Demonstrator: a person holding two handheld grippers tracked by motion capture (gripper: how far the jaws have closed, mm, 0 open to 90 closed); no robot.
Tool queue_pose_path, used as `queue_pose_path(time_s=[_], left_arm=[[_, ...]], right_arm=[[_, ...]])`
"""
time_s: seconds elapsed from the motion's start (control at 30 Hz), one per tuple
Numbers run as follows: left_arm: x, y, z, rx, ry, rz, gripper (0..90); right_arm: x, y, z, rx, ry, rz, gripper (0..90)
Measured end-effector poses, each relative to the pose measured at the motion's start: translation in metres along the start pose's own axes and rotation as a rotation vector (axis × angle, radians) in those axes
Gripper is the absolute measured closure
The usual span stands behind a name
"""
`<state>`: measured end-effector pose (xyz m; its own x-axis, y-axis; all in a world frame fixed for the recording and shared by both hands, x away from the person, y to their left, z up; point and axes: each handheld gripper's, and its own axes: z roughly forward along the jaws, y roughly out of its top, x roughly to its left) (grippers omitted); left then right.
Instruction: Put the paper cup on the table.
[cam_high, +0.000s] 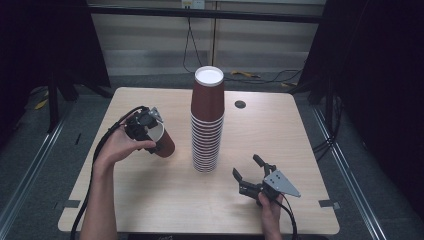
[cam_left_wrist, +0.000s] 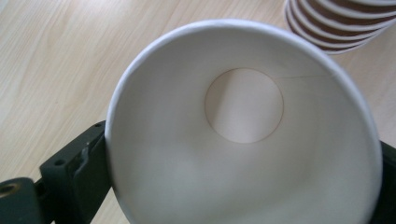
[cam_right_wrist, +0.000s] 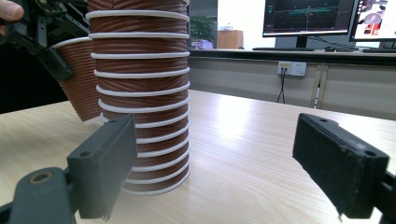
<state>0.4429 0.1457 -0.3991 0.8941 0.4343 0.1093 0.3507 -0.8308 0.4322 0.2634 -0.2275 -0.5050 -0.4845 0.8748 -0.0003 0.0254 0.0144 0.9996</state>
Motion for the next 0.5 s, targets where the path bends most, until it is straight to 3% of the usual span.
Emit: queue_pose_path(time_s=[0.1, 0.23, 0.5], left_arm=[[0.002, 0.000, 0.003, 0.016, -0.006, 0.004, 3.8], [0.003, 0.002, 0.012, 0.061, 0.024, 0.012, 3.4], [0.003, 0.007, 0.020, 0.056, 0.025, 0.018, 2.6]], right_arm=[[0.000, 0.000, 0.000, 0.000, 0.000, 0.000, 13.7], [0.000, 0.000, 0.000, 0.000, 0.000, 0.000, 13.7], [0.000, 0.000, 0.000, 0.001, 0.000, -0.001, 13.8]])
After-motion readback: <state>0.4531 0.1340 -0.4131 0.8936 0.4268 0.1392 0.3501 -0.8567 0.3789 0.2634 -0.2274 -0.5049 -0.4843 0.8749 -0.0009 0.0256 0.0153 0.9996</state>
